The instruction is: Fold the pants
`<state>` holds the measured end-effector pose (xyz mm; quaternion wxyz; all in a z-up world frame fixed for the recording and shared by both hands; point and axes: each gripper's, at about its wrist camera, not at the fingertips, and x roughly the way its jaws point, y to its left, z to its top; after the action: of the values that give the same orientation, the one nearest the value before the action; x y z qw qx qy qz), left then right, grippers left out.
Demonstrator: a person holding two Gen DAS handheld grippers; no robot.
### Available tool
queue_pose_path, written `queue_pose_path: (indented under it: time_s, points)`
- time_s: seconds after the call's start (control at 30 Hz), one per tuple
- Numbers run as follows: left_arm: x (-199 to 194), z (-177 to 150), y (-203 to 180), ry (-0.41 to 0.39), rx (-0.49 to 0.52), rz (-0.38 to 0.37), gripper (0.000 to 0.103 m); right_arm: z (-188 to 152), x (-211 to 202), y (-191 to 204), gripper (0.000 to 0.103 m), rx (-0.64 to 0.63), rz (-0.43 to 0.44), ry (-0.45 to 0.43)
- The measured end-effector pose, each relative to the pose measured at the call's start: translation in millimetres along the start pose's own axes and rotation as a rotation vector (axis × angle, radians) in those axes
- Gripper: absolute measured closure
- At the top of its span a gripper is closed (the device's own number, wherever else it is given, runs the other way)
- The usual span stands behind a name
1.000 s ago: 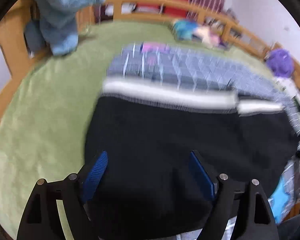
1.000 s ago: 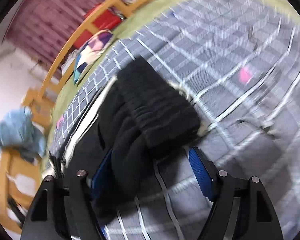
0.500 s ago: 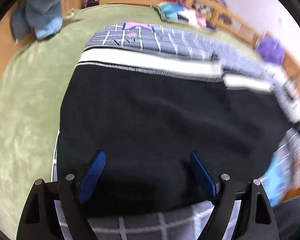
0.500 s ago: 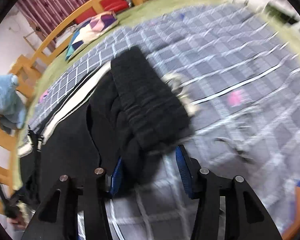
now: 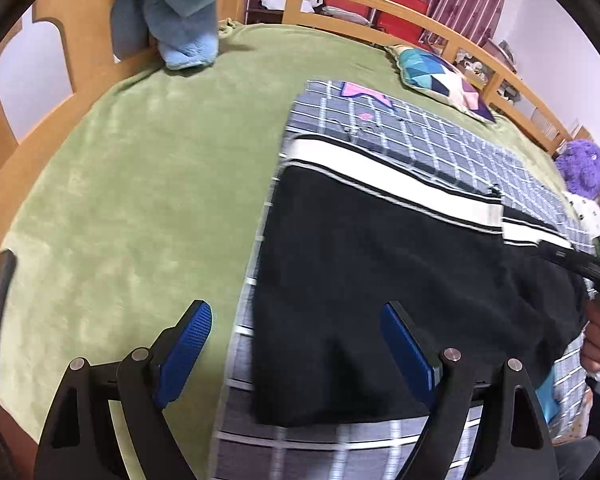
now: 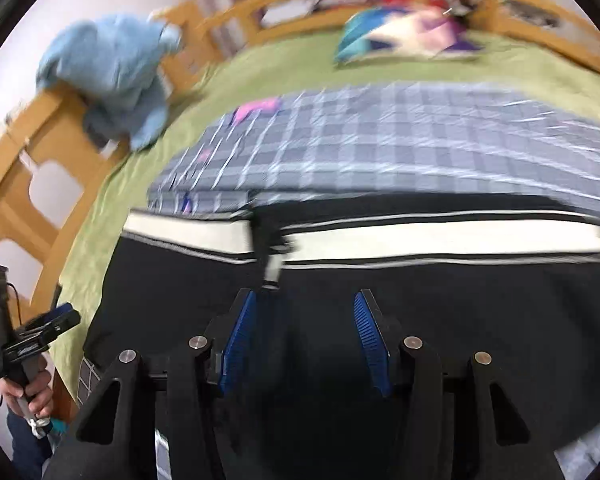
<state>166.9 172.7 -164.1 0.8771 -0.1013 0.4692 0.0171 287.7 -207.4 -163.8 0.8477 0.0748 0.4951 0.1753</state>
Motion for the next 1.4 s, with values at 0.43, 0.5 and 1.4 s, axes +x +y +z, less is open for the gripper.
queue_pose_path:
  time_s: [0.43,0.5,1.4]
  points:
    - [8,10,2,-0.018,0.027,-0.136,0.017,-6,70,22,0.079,-0.018,0.039,0.128]
    - [5,13,-5,-0.028,0.041,-0.142,0.017,-13,73,30,0.078,-0.096,-0.001,0.162]
    - [-11,-49,-5,0.004,0.030,-0.179,0.016,-89,-6,28,0.060,-0.133,0.104,0.242]
